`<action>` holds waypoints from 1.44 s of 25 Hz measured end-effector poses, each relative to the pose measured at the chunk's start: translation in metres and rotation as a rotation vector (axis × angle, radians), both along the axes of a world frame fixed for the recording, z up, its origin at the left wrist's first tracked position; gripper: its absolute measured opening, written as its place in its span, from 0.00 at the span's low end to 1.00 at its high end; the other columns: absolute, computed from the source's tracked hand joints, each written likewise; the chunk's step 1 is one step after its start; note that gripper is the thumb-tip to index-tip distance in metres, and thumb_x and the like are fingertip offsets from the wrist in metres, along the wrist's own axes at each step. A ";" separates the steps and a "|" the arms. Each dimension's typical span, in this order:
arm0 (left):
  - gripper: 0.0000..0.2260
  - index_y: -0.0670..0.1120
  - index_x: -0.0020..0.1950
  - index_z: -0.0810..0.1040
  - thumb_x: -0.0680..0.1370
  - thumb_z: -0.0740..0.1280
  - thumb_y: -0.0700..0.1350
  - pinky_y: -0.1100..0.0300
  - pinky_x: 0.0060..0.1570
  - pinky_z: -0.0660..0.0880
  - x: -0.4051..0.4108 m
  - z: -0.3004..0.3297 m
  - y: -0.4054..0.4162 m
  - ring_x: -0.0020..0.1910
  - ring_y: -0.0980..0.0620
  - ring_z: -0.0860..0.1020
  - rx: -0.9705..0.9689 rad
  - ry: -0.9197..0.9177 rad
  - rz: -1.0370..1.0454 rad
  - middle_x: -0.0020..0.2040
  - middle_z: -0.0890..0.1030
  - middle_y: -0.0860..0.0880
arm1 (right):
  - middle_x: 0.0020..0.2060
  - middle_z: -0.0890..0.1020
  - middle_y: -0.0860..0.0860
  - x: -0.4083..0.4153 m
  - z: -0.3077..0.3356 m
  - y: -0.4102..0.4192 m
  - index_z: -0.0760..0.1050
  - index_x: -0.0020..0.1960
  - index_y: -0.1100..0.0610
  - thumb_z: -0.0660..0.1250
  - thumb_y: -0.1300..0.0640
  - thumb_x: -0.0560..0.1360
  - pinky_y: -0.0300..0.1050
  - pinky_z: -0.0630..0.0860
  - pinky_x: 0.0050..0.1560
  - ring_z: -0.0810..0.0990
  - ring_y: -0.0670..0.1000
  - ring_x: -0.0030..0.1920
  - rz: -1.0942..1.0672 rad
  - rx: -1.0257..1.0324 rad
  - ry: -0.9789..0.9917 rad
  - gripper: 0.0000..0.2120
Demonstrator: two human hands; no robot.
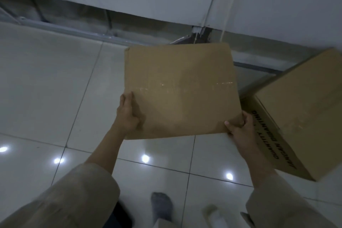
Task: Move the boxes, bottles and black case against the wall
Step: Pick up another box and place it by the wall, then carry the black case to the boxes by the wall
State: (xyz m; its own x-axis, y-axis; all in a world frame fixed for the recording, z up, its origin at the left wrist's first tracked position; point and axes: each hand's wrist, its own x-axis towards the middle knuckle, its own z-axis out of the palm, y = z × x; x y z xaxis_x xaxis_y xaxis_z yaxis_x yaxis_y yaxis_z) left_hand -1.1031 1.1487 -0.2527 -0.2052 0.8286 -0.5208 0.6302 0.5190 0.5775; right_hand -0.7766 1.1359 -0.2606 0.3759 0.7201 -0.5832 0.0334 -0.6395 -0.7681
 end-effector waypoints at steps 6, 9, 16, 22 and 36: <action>0.36 0.47 0.75 0.52 0.71 0.64 0.32 0.38 0.68 0.62 0.004 -0.009 -0.005 0.70 0.33 0.59 0.016 0.032 -0.030 0.75 0.52 0.38 | 0.69 0.67 0.55 0.000 -0.024 0.000 0.58 0.71 0.50 0.69 0.65 0.70 0.63 0.71 0.63 0.69 0.59 0.66 -0.067 -0.054 -0.088 0.34; 0.33 0.47 0.74 0.55 0.73 0.65 0.38 0.44 0.70 0.60 0.025 -0.003 -0.014 0.73 0.36 0.56 -0.009 0.162 -0.009 0.77 0.49 0.42 | 0.68 0.66 0.59 -0.012 -0.029 0.006 0.58 0.70 0.52 0.71 0.62 0.69 0.66 0.72 0.60 0.69 0.64 0.65 -0.257 -0.079 -0.195 0.35; 0.28 0.43 0.73 0.57 0.76 0.64 0.43 0.47 0.70 0.57 0.027 0.028 -0.068 0.75 0.40 0.53 -0.015 0.039 0.047 0.77 0.50 0.43 | 0.57 0.69 0.55 -0.079 0.020 -0.051 0.54 0.72 0.54 0.62 0.62 0.77 0.54 0.75 0.57 0.76 0.58 0.53 -0.204 -0.105 0.285 0.28; 0.22 0.44 0.71 0.63 0.78 0.61 0.43 0.52 0.68 0.60 -0.057 0.060 -0.173 0.72 0.42 0.59 0.029 0.021 0.202 0.74 0.60 0.43 | 0.50 0.76 0.56 -0.173 0.026 -0.132 0.70 0.52 0.56 0.62 0.58 0.77 0.44 0.74 0.43 0.76 0.55 0.46 0.396 -0.305 0.126 0.05; 0.17 0.44 0.66 0.69 0.77 0.62 0.41 0.48 0.61 0.68 -0.226 -0.016 -0.493 0.64 0.40 0.69 -0.169 0.129 0.694 0.66 0.70 0.39 | 0.48 0.76 0.51 -0.367 -0.041 -0.342 0.72 0.57 0.55 0.62 0.57 0.76 0.42 0.71 0.51 0.75 0.50 0.52 1.200 -0.289 0.055 0.10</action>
State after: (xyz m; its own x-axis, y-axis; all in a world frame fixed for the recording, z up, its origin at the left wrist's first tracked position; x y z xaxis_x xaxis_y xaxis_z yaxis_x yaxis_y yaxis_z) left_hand -1.3296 0.6559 -0.2682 -0.7228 0.3955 -0.5667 0.1812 0.8998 0.3969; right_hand -1.1438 0.7940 -0.3019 -0.4639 0.4341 -0.7722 0.6881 -0.3725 -0.6227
